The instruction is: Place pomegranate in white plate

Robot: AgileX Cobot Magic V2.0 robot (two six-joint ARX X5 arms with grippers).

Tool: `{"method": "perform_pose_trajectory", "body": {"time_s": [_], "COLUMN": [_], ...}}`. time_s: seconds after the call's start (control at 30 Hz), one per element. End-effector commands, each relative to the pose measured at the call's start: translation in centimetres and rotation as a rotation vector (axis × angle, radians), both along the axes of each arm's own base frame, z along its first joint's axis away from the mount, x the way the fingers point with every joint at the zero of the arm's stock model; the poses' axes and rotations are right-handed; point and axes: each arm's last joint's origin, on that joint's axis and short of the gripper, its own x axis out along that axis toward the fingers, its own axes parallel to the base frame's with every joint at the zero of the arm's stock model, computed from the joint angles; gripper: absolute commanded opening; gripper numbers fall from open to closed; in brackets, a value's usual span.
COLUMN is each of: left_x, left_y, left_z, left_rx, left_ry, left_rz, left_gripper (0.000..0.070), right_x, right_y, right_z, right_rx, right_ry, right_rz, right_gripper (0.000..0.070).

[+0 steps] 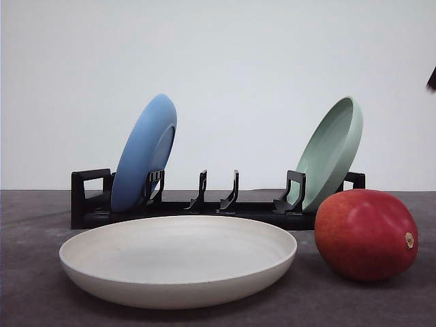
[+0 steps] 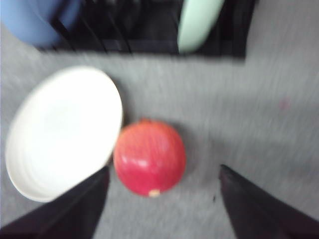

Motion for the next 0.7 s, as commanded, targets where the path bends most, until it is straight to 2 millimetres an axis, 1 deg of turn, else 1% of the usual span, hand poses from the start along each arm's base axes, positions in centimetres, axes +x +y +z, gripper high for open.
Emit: {"method": "perform_pose_trajectory", "body": {"time_s": [0.0,0.07,0.2,0.4,0.53,0.67], "left_x": [0.1,0.1,0.1,0.1,0.1,0.1], "left_y": [0.0,0.0,0.0,0.0,0.0,0.0], "left_z": [0.2,0.2,0.2,0.2,0.2,0.2], "left_rx": [-0.006,-0.009,-0.018,-0.016,-0.016,-0.016], "left_ry": [-0.007,-0.005,-0.002,-0.002,-0.001,-0.002], "left_rz": [0.002,0.004,0.009,0.013,0.013,0.013], "left_gripper": [0.047,0.047,0.047,0.047,0.047,0.047], "right_x": [0.9,1.7,3.5,5.8,6.7,7.3], "right_y": [0.4,0.8,2.0,4.4,5.9,7.2], "right_z": [0.1,-0.3,-0.7,-1.5,-2.5,-3.8], "right_rx": [0.018,0.004,-0.015,-0.085,-0.152,-0.19], "right_ry": [0.044,0.089,0.143,0.184,0.2,0.223], "right_rz": [-0.001,0.012,0.054,0.098,0.113,0.134], "right_gripper": [0.0502,0.0514,0.0592,0.0593,0.0626,0.063]}}
